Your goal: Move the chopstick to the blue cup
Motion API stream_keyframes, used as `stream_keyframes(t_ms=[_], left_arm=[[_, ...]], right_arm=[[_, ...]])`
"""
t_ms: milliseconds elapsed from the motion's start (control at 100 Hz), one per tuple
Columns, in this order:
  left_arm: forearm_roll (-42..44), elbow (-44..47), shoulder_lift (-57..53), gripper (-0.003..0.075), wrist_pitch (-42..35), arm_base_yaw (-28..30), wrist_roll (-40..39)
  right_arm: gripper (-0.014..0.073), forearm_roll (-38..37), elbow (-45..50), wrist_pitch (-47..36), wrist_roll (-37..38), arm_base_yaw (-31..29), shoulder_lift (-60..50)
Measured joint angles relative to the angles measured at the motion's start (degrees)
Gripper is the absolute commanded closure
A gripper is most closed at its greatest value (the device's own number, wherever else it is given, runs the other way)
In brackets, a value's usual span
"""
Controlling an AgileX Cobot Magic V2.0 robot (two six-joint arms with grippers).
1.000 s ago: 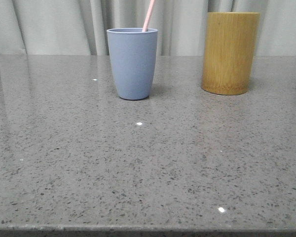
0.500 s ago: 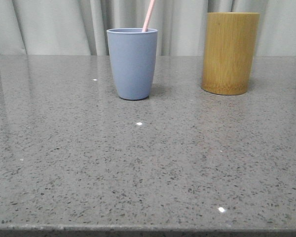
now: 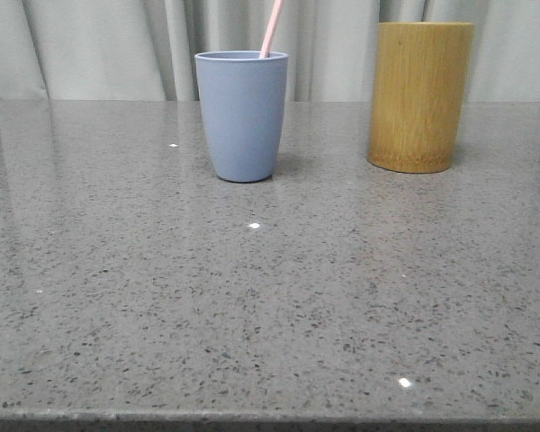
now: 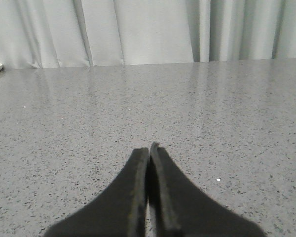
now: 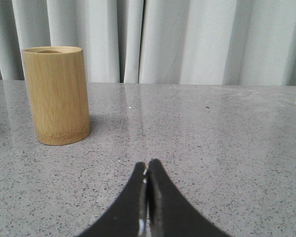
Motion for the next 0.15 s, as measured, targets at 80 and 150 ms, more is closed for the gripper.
stream_keyframes(t_ms=[80, 150], left_arm=[[0.0, 0.0, 0.0, 0.0739, 0.0, 0.0, 0.0], [0.0, 0.0, 0.0, 0.0739, 0.0, 0.0, 0.0]], right_arm=[[0.066, 0.0, 0.0, 0.0, 0.0, 0.0, 0.0], [0.066, 0.0, 0.0, 0.0, 0.0, 0.0, 0.0]])
